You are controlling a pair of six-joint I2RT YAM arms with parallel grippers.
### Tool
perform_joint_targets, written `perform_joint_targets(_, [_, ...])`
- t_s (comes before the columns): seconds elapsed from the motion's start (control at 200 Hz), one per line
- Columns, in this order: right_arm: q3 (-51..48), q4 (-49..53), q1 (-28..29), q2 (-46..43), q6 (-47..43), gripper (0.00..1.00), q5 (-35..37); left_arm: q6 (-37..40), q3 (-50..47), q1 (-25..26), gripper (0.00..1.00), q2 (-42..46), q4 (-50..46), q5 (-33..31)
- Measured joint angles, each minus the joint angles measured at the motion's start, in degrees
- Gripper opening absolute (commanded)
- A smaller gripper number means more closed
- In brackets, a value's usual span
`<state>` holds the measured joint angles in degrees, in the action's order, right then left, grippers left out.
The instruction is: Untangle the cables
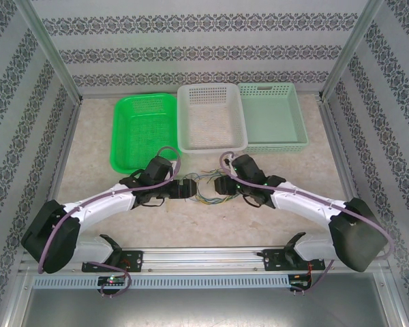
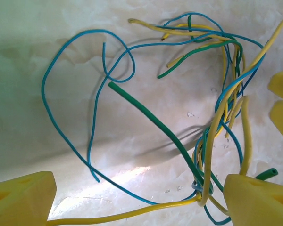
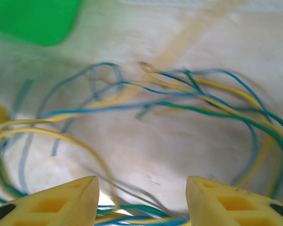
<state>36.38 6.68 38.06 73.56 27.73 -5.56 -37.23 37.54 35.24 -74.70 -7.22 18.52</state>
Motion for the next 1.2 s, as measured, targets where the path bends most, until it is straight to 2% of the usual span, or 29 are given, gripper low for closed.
perform_joint_targets(0.085, [-2.34,1.60,-1.86,-1.81,1.40,0.55,0.15,0.55,0.00,0.04,0.84,0.17,0.48,0.15])
perform_joint_targets(0.175, [-3.65,1.95,-3.26,-2.89,2.47,0.58,-0.31,0.92,-0.02,0.04,0.64,1.22,0.63,0.09])
perform_joint_targets(0.245, [-3.80,2.56,-3.74,-3.02,2.89,0.60,-0.28,0.98,-0.02,0.07,0.54,3.19,0.63,-0.70])
perform_joint_targets(0.385, [-3.80,5.18,-6.19,-2.60,4.72,0.60,-0.20,0.63,-0.46,0.07,0.59,9.55,0.55,-3.63])
perform_joint_targets(0.52, [-4.96,5.95,-8.22,-2.03,6.64,0.64,0.17,0.50,-0.46,0.07,0.64,12.04,0.50,-3.26])
perform_joint_targets(0.669, [-5.22,6.16,-8.22,-1.81,7.82,0.67,0.26,0.15,0.26,0.94,0.66,5.11,0.50,-0.24])
perform_joint_targets(0.814, [-5.22,6.19,-8.22,0.61,9.11,0.66,1.49,-0.28,3.06,4.59,0.67,-4.02,0.48,1.73])
perform_joint_targets(0.924, [-4.83,5.42,-8.24,3.89,10.43,0.64,2.47,-0.79,4.76,6.43,0.62,-8.24,0.50,2.05])
perform_joint_targets(0.999, [-3.54,6.38,-8.22,5.11,11.50,0.54,3.13,-1.16,5.09,6.43,0.46,-9.55,0.50,1.55])
perform_joint_targets(1.094, [-2.38,8.35,-8.44,6.75,13.11,0.30,5.25,-1.09,5.16,6.40,0.23,-9.79,0.44,0.02])
perform_joint_targets(1.199, [-2.19,9.97,-8.79,7.23,14.82,0.08,7.56,-1.36,5.20,6.40,0.05,-9.07,0.44,-2.54])
